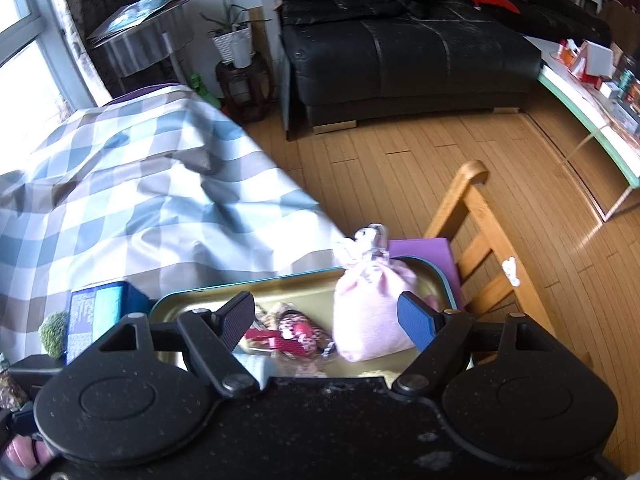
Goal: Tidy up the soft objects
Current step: 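Open both grippers and withdraw them from the gold tray, then reach the right gripper to the green knitted ball and grasp it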
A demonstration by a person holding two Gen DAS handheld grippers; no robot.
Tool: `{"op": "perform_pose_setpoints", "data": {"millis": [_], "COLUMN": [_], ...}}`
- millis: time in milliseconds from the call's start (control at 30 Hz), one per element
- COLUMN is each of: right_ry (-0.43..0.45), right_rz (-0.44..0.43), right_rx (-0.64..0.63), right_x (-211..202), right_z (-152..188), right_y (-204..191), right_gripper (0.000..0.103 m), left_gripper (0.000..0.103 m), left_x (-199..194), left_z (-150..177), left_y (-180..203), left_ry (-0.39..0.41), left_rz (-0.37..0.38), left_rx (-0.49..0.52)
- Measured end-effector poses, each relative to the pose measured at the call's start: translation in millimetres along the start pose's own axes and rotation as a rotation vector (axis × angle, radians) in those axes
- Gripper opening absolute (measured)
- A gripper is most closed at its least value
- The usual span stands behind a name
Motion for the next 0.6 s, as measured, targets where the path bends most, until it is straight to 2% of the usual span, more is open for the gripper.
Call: {"op": "perform_pose_setpoints", "data": {"millis": [333, 600], "right_ry": [-0.016, -0.046], "right_rz": [-0.051, -0.097], "right_rx": [-0.12, -0.276], "right_x": [3.6, 7.1], "right_z": [11.4, 38.8], "right_y": [-62.8, -130.0], "right_gripper": [0.08, 0.08], "left_gripper": [0.082, 0.083], "left_x": [-13.5, -31.3], "left_z": [8.4, 2.0], "left_y": [-80.5, -142.6], "left_ry": [-0.001, 0.023], "left_rz": [-0.114, -0.228], "left_rx": [-0.091, -0.129]}}
Point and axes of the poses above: each gripper's, at about its wrist camera, not at the fingertips, and x roughly the way its jaws point, y to its right, z to its underside, the point moved 5 cm from there along x, roughly the way its jaws point, and after that the axes turned 1 degree about -x, right-handed, at the moved point
